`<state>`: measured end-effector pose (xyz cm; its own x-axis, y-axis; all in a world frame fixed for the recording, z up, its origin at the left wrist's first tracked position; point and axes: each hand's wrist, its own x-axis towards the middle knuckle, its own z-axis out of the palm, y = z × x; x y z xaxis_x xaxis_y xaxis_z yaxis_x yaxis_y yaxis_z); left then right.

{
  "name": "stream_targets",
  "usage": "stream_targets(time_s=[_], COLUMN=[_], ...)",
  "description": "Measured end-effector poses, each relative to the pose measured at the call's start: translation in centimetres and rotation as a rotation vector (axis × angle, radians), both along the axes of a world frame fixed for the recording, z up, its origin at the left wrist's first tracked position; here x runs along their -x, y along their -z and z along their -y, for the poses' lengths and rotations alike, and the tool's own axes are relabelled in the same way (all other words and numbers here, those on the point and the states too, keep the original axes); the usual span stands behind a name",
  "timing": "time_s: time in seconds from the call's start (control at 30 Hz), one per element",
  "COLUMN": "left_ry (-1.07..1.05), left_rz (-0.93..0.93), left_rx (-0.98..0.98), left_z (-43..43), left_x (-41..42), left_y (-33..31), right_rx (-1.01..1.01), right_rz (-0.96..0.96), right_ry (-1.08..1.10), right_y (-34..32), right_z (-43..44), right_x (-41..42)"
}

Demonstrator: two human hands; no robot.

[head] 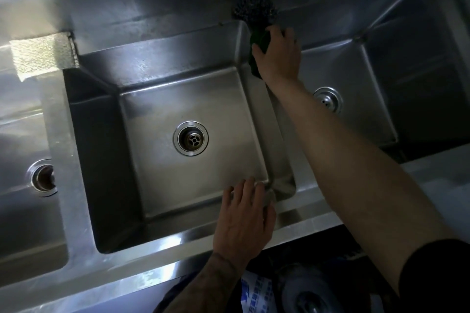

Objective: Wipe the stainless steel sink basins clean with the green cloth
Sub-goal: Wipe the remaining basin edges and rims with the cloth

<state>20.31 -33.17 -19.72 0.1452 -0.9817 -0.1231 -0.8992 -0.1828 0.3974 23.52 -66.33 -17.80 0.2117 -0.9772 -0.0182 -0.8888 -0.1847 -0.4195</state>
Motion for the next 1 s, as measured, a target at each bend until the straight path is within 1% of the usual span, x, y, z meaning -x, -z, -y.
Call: stream_targets(time_s=[0.1,0.17,0.27,0.37,0.47,0.57,0.7,0.77,0.87,1.0], left_ry=[0.008,0.007,0.002,-0.004,-0.005,-0.014,-0.010,-0.017,-0.020,-0.018], left_rz=[0.008,0.017,0.018,0.019,0.021,0.029,0.040,0.042,0.053,0.039], left_rx=[-0.007,-0.003,0.018,0.027,0.025,0.027,0.034,0.036,0.032,0.025], left_z=[-0.1,0.0,0.1,0.2,0.1,0.1,0.1,0.0,0.0,-0.1], left_x=[0.0,0.0,0.0,0.0,0.1,0.1,0.1,0.1,0.1,0.0], left_y=[0.0,-0.1,-0.4,-0.5,-0.5,-0.5,-0.4,-0.6,-0.6,-0.6], right_rx=[-0.064,-0.064,-0.015,0.028,0.080,0.065,-0.036,-0.037,-0.025,-0.066], right_rz=[0.040,0.049,0.035,0.050,0.014,0.017,0.069,0.103,0.128,0.068], right_ry=[-0.029,-0.050,-0.085,-0.089,-0.085,-0.061,-0.093,-0.113,-0.115,-0.116], right_y=[-0.2,-0.2,-0.2,-0.1,0.2,0.5,0.4,0.2,-0.1,-0.8], right_z=[1.5,1.0,-2.2,-7.2,-10.4,-8.1,-5.5,-7.3,-12.2,-18.8], right_x=[-0.3,0.4,2.7,6.6,9.1,7.4,6.3,7.9,11.6,17.6])
